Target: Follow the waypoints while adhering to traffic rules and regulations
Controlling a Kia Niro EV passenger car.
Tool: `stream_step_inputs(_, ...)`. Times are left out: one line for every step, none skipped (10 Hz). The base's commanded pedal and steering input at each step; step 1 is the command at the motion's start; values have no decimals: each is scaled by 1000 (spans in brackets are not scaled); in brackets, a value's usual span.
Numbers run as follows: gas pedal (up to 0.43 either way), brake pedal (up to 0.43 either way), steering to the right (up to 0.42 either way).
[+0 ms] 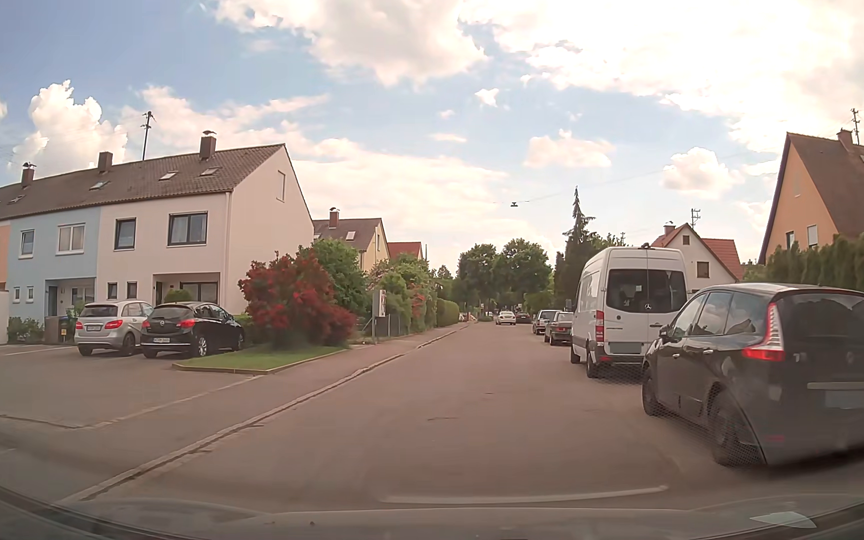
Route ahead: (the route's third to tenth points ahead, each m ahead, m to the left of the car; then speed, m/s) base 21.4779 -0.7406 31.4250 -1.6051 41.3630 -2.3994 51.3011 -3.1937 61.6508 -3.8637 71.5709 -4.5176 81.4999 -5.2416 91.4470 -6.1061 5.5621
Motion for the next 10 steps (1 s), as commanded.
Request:
stream_step_inputs(157,24,15)
stream_step_inputs(150,18,12)
stream_step_inputs(150,24,12)
stream_step_inputs(150,24,12)
stream_step_inputs(150,18,14)
stream_step_inputs(150,24,16)
stream_step_inputs(150,24,18)
stream_step_inputs(150,24,19)
stream_step_inputs(150,24,23)
stream_step_inputs(150,18,25)
